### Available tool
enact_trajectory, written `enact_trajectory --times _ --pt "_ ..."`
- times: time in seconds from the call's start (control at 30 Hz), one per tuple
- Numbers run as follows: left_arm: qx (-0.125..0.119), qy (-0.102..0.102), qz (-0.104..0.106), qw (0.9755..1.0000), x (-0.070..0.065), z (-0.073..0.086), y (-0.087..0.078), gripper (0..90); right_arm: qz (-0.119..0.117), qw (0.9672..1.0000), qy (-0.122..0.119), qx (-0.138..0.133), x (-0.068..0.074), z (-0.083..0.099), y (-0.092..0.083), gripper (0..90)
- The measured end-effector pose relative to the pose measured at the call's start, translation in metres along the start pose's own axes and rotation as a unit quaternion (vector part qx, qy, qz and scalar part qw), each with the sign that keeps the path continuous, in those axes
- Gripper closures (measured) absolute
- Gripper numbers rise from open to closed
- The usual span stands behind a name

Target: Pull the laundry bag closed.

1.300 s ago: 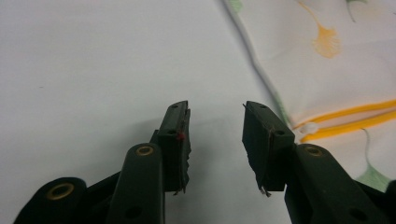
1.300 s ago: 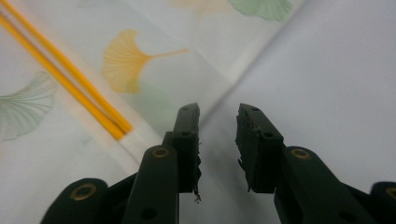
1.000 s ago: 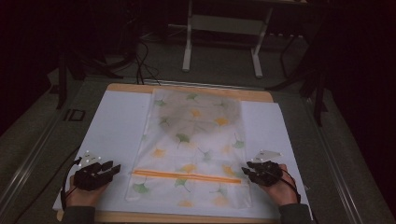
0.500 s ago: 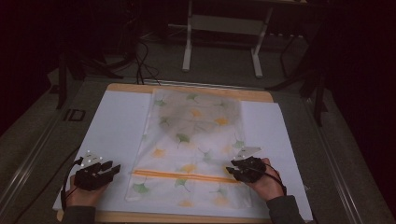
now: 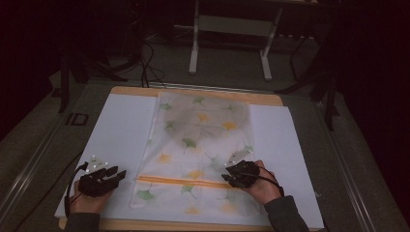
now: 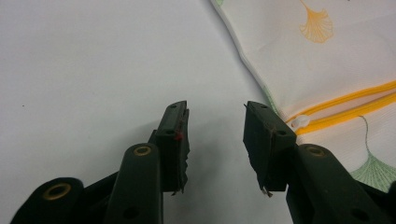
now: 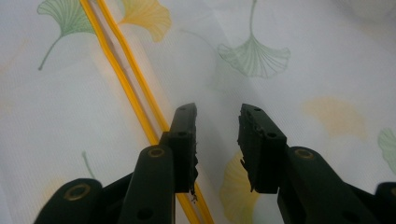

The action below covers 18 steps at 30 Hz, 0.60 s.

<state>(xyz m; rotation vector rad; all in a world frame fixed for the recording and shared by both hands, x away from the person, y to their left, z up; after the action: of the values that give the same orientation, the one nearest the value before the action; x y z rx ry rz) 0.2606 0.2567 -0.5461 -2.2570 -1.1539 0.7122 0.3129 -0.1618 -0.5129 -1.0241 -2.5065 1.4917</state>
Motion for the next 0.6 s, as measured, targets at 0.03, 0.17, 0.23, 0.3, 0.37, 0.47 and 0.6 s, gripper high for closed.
enact_trajectory --times 0.03,0.17,0.23,0.3,0.37,0.47,0.6 --pt "0.002 0.000 0.000 1.0000 0.000 0.000 0.000 60.4 0.000 1.0000 -0.004 0.000 0.001 -0.002 0.000 66.2" --pt "0.001 -0.002 -0.004 1.0000 0.001 0.000 0.000 58.4 -0.004 0.9998 -0.017 -0.004 0.007 -0.012 0.002 64.2" --pt "0.000 -0.002 -0.004 1.0000 0.001 0.000 -0.001 58.2 -0.012 0.9997 -0.019 -0.007 0.010 -0.018 0.003 64.0" --pt "0.000 -0.002 -0.004 1.0000 0.002 0.000 -0.001 58.3 -0.014 0.9995 -0.026 -0.010 0.013 -0.023 0.003 64.0" --pt "0.001 -0.001 -0.003 1.0000 0.002 0.000 -0.001 59.0 -0.016 0.9993 -0.031 -0.011 0.017 -0.029 0.004 64.0" --pt "0.000 0.003 -0.005 1.0000 0.002 0.000 -0.002 59.8 -0.019 0.9989 -0.040 -0.011 0.022 -0.037 0.006 64.1" --pt "-0.001 0.003 -0.006 1.0000 0.002 0.000 -0.002 59.9 -0.031 0.9980 -0.052 -0.017 0.028 -0.048 0.006 64.1"
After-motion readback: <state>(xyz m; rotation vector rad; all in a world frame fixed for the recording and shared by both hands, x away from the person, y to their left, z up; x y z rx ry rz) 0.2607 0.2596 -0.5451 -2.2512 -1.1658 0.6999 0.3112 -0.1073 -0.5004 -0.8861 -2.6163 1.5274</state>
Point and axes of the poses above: each handheld gripper's, and its own axes: y roughly forward along the jaws, z roughly out of its underside, x roughly to its left, the point moved 3 cm from there along y, roughly forward along the jaws, and after that the axes turned 11 degrees about z, right-handed, at the moved point
